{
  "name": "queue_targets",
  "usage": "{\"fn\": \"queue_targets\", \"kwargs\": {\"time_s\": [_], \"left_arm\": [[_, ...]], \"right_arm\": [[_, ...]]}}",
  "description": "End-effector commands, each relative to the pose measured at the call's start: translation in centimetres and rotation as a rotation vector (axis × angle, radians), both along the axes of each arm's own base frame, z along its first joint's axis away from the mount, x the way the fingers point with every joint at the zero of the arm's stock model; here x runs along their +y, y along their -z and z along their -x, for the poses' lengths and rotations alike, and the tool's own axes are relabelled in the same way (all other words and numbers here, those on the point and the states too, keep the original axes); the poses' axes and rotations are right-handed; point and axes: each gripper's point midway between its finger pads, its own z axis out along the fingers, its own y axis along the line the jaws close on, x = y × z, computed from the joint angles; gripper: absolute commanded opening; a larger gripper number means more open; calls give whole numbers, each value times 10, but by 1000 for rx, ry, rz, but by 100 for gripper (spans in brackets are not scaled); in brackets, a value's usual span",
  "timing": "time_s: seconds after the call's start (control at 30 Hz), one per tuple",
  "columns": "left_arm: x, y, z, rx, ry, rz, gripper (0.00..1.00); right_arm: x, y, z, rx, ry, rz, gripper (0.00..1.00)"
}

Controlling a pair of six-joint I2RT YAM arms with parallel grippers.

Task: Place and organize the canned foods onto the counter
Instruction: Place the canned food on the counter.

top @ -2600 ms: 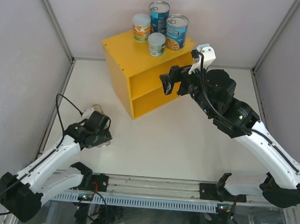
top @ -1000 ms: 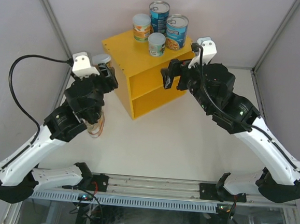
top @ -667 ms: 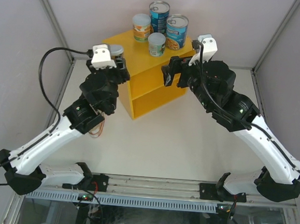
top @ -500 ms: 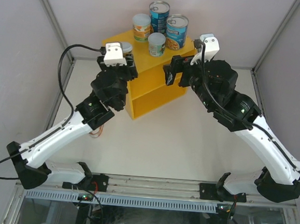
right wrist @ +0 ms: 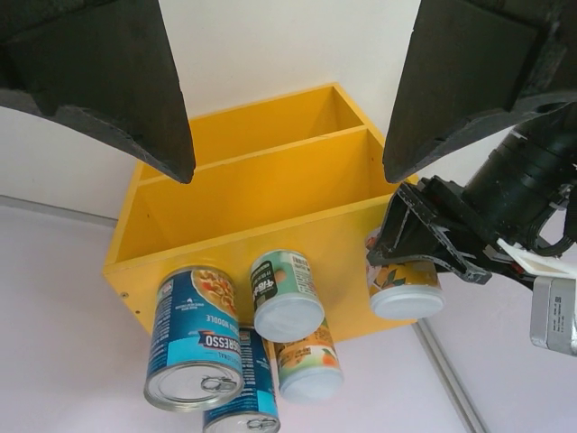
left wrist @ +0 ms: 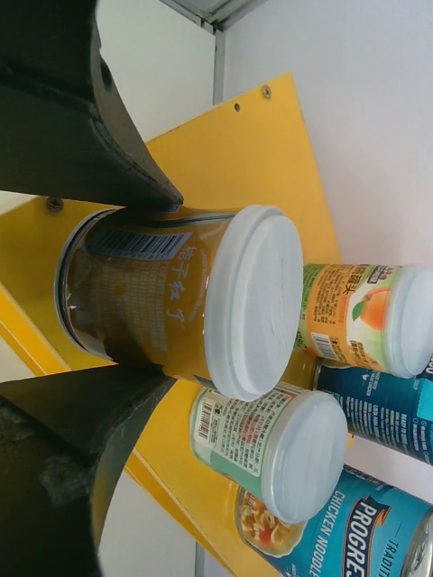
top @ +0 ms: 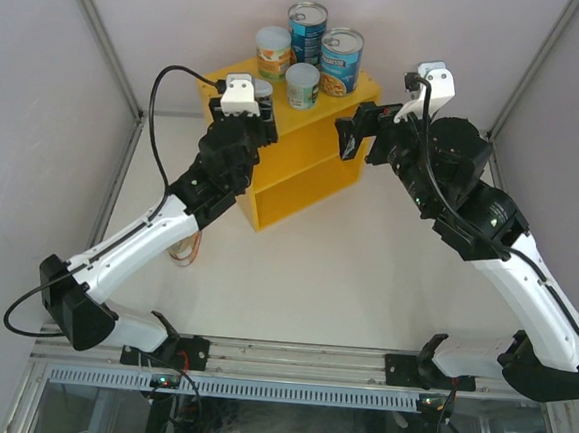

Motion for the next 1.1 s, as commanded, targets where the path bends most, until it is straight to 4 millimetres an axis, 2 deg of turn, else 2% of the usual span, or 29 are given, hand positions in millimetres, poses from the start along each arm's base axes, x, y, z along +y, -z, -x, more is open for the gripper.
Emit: {"fn": "queue_targets", "kwargs": {"time_s": [0.0,0.27,0.67,0.73,0.83,1.07], "left_arm": [[-4,-63,2,-157,82,148,0],[-16,-53,-9,-141,138,126,0],[-19,-35,-7,-86,168,122,2],[-19,-31,-6,-72,168,114,5],[-16,-22,-4,-44,160,101,21],[-10,3,-1,15,140,97,45]], "right_arm": [[-4,-9,1,-35,-11,-26,85],[-9,-3,-2,-28,-5,-27,85],[-11,3,-7,-17,-7,-37,85],[-10,3,-7,-17,-11,-40,85],[-8,4,-8,-14,-15,-41,85],[-6,8,-8,-3,-22,-42,85]]}}
